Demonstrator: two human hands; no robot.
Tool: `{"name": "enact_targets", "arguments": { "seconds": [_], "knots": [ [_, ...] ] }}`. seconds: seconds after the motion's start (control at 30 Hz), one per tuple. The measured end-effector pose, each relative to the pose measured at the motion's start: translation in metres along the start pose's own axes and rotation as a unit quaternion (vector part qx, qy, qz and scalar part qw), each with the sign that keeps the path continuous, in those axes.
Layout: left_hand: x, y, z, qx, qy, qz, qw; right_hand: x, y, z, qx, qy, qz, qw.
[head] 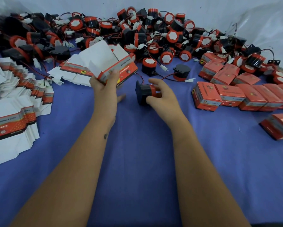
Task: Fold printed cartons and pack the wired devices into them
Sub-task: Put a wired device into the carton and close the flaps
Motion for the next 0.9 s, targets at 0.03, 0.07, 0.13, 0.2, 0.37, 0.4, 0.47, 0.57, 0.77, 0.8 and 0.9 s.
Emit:
{"name": "enact_targets", "arguments": {
  "seconds": [0.03,0.07,0.13,0.2,0.37,0.4,0.47,0.57,0.77,0.8,0.9],
  "knots": [
    [-0.001,0.001,-0.003,-0.007,0.026,0.013,1.000,0.000,0.002,-0.004,-0.020,0.001,0.018,1.000],
    [-0.002,0.002,-0.005,-0.011,0.047,0.021,0.999,0.001,0.004,-0.008,-0.040,-0.001,0.036,0.999],
    [-0.003,0.003,-0.008,-0.008,0.056,0.023,0.998,0.001,0.007,-0.017,-0.062,-0.001,0.069,0.996],
    [-0.002,0.003,-0.007,-0.017,0.043,0.030,0.998,-0.001,0.009,-0.025,-0.057,0.011,0.106,0.993],
    [0.001,0.003,-0.003,-0.051,0.016,0.046,0.998,-0.001,0.015,-0.023,-0.069,-0.043,0.155,0.984],
    [0.001,0.002,-0.002,-0.030,0.006,0.033,0.999,-0.001,0.017,-0.020,-0.056,-0.092,0.143,0.984],
    [0.000,0.001,0.000,0.030,-0.013,-0.004,0.999,-0.002,0.021,-0.011,-0.004,-0.222,0.127,0.967],
    [-0.003,0.001,-0.001,0.122,0.004,-0.067,0.990,-0.009,0.028,0.002,-0.014,-0.377,0.182,0.908],
    [-0.006,0.006,-0.007,0.240,0.037,-0.103,0.965,-0.014,0.039,-0.003,-0.190,-0.388,0.284,0.856],
    [-0.006,0.006,-0.007,0.241,0.036,-0.104,0.964,-0.014,0.039,-0.006,-0.203,-0.362,0.295,0.861],
    [-0.006,0.006,-0.006,0.246,0.032,-0.099,0.964,-0.013,0.038,-0.015,-0.242,-0.281,0.317,0.873]
  ]
}}
Point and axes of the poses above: each hand's wrist, its own x-axis towards the middle knuckle, its own z-axis out of the back of the hand, y = z × x, the point moved 2 cm from there along x, towards the middle knuckle, and after that the axes turned 13 degrees about z, right-handed, at the moved point
